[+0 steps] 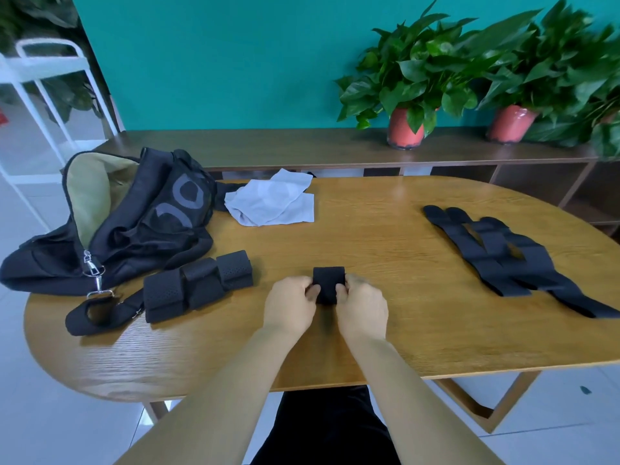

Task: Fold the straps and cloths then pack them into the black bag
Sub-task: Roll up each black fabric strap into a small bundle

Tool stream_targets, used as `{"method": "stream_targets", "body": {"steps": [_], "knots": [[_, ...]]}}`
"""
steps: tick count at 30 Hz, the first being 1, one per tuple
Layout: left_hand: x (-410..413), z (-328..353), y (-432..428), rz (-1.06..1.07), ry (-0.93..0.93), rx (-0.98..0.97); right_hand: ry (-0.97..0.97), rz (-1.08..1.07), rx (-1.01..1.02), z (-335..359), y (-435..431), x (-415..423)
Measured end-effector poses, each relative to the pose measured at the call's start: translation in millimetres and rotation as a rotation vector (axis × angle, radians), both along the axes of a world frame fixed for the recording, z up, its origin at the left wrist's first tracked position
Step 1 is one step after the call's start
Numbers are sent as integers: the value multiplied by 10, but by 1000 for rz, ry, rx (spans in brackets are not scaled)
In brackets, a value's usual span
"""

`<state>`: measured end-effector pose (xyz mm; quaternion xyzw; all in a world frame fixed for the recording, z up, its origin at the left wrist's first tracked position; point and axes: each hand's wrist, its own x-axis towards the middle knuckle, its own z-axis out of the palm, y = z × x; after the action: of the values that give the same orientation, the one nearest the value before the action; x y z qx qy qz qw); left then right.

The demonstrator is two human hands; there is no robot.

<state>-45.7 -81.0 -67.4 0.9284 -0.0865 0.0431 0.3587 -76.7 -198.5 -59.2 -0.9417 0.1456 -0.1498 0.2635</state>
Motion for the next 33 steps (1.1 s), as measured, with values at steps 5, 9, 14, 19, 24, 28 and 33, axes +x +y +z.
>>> {"method": "stream_targets", "body": {"steps": [5, 9, 14, 19, 24, 28, 33], "knots": [[35, 45, -41, 29, -12, 149, 29, -4, -20, 5, -27, 52], [55, 69, -57, 69, 3, 191, 46, -10, -25, -9, -35, 82], [87, 96, -76, 87, 29, 229, 75, -21, -26, 25, -1, 93], [124, 113, -86, 78, 48, 269, 102, 80, -199, 48, 67, 56], [80, 74, -36, 32, -9, 127, 147, 119, -248, 94, 46, 42], [-58, 43, 34, -47, -91, 147, 188, 137, -113, 115, 20, 40], [-169, 26, 71, -176, -74, 412, 195, 193, -146, 93, 24, -15]]}}
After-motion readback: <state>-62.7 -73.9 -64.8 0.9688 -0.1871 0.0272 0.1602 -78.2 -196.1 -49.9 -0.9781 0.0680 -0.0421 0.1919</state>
